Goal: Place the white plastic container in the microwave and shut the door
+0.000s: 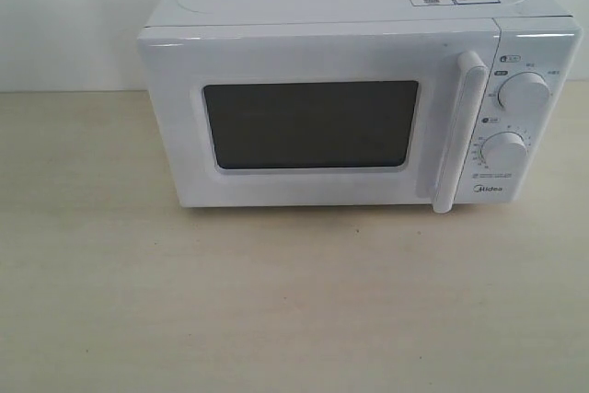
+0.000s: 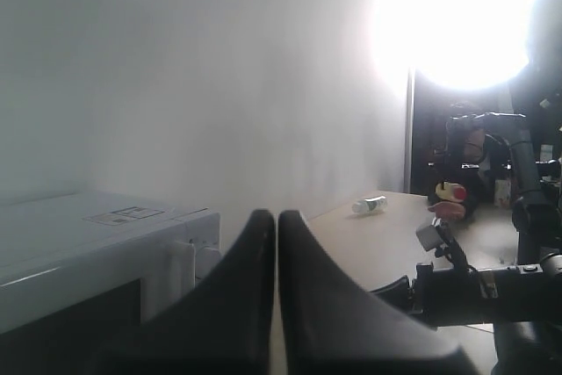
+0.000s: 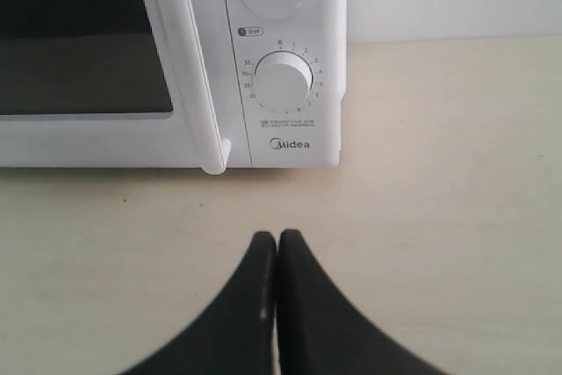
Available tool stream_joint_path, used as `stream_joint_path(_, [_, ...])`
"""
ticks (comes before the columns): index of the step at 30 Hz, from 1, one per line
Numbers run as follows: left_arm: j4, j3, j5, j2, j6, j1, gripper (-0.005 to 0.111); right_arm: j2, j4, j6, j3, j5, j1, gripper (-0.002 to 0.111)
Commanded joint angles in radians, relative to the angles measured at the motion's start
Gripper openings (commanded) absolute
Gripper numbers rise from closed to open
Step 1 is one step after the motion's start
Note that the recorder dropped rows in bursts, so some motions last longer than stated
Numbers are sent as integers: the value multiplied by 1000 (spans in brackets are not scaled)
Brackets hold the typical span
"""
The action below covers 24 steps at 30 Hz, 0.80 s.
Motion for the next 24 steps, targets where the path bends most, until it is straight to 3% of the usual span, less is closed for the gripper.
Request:
stream_joint_path(1, [0, 5, -2, -5, -6, -6, 4, -6, 24, 15, 0, 1, -26, 0])
stream_joint_path(24, [0, 5, -2, -5, -6, -6, 4, -6, 24, 15, 0, 1, -26, 0])
